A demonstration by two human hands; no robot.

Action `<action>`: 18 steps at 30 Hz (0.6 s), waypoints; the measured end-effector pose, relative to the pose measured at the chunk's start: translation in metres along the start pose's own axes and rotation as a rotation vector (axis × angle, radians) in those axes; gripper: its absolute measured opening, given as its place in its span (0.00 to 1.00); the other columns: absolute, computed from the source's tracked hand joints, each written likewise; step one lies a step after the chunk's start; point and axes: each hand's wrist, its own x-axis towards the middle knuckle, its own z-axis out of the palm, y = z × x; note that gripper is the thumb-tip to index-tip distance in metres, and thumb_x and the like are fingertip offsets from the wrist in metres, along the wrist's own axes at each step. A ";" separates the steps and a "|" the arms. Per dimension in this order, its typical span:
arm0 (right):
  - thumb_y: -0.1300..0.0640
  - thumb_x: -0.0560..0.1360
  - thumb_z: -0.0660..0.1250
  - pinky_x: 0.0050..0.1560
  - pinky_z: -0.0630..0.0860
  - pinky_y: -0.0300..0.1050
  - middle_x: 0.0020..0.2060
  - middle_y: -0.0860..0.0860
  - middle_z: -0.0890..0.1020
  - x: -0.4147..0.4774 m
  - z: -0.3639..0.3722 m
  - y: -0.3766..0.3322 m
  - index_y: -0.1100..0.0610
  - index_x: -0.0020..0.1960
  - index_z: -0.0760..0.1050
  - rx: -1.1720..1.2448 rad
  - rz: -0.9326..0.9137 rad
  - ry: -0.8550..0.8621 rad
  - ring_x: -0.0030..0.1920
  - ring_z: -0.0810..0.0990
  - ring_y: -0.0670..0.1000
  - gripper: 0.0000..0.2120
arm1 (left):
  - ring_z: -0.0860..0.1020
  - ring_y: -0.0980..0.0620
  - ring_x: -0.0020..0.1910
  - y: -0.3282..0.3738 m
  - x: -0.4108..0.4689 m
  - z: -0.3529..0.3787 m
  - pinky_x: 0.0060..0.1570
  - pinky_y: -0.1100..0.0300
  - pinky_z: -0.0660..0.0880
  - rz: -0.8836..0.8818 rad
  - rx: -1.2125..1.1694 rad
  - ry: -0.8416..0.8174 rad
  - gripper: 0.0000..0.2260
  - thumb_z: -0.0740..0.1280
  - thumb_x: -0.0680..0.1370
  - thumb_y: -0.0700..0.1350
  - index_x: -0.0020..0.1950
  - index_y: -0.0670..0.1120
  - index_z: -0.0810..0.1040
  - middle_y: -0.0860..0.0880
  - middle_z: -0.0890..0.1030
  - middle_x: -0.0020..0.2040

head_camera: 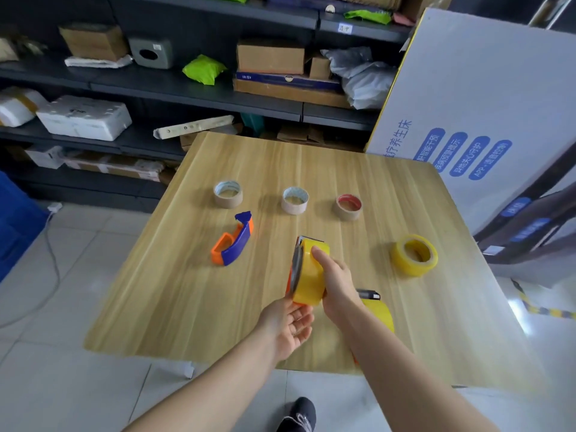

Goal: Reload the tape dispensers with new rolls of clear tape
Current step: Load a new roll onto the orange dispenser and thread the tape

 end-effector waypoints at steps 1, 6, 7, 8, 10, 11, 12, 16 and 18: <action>0.51 0.77 0.68 0.31 0.77 0.41 0.45 0.56 0.81 -0.003 -0.002 0.007 0.62 0.59 0.74 -0.011 0.007 -0.014 0.39 0.81 0.52 0.16 | 0.77 0.48 0.46 -0.007 -0.001 -0.005 0.42 0.58 0.72 -0.013 -0.003 0.006 0.16 0.61 0.81 0.50 0.59 0.40 0.78 0.45 0.80 0.51; 0.52 0.78 0.66 0.34 0.79 0.42 0.40 0.55 0.81 -0.011 -0.010 0.034 0.58 0.48 0.76 -0.069 0.050 -0.039 0.38 0.81 0.51 0.09 | 0.78 0.47 0.47 -0.034 0.006 -0.023 0.40 0.56 0.72 -0.070 -0.011 0.045 0.15 0.59 0.81 0.48 0.60 0.39 0.78 0.43 0.81 0.52; 0.52 0.78 0.67 0.37 0.79 0.44 0.41 0.54 0.81 -0.010 -0.012 0.040 0.57 0.47 0.75 -0.081 0.052 -0.034 0.39 0.81 0.51 0.08 | 0.78 0.47 0.47 -0.039 0.009 -0.025 0.40 0.56 0.72 -0.082 -0.015 0.051 0.15 0.59 0.82 0.47 0.60 0.39 0.78 0.43 0.81 0.52; 0.52 0.78 0.67 0.42 0.78 0.46 0.41 0.54 0.81 -0.008 -0.014 0.046 0.57 0.47 0.74 -0.092 0.057 -0.033 0.41 0.81 0.51 0.08 | 0.78 0.47 0.47 -0.043 0.012 -0.026 0.40 0.56 0.72 -0.091 -0.018 0.055 0.15 0.58 0.82 0.47 0.60 0.39 0.77 0.43 0.81 0.52; 0.52 0.78 0.67 0.47 0.77 0.47 0.41 0.53 0.80 -0.004 -0.019 0.054 0.56 0.45 0.73 -0.108 0.064 -0.029 0.42 0.80 0.51 0.08 | 0.78 0.47 0.47 -0.051 0.017 -0.028 0.41 0.56 0.72 -0.117 -0.031 0.053 0.14 0.58 0.82 0.46 0.60 0.40 0.77 0.43 0.81 0.52; 0.53 0.78 0.67 0.48 0.77 0.48 0.40 0.52 0.80 -0.001 -0.021 0.058 0.55 0.44 0.72 -0.114 0.067 -0.031 0.42 0.80 0.51 0.08 | 0.78 0.48 0.47 -0.054 0.020 -0.029 0.41 0.56 0.72 -0.131 -0.040 0.055 0.14 0.58 0.82 0.46 0.60 0.40 0.77 0.43 0.81 0.52; 0.52 0.78 0.67 0.51 0.78 0.50 0.41 0.52 0.80 0.002 -0.024 0.062 0.55 0.44 0.72 -0.122 0.072 -0.034 0.44 0.80 0.52 0.08 | 0.78 0.48 0.47 -0.057 0.024 -0.029 0.41 0.56 0.72 -0.142 -0.048 0.059 0.14 0.58 0.82 0.45 0.60 0.40 0.77 0.43 0.81 0.53; 0.49 0.77 0.68 0.65 0.74 0.58 0.49 0.54 0.83 0.017 -0.029 0.078 0.54 0.47 0.75 -0.176 0.107 -0.060 0.56 0.81 0.57 0.08 | 0.78 0.49 0.48 -0.068 0.040 -0.034 0.42 0.57 0.71 -0.171 -0.070 0.080 0.13 0.57 0.82 0.45 0.58 0.41 0.77 0.44 0.81 0.53; 0.50 0.78 0.67 0.63 0.75 0.57 0.49 0.54 0.83 0.020 -0.031 0.084 0.54 0.49 0.75 -0.185 0.117 -0.083 0.55 0.82 0.57 0.07 | 0.78 0.49 0.47 -0.072 0.046 -0.037 0.42 0.57 0.70 -0.177 -0.065 0.087 0.12 0.57 0.82 0.44 0.56 0.41 0.78 0.45 0.81 0.50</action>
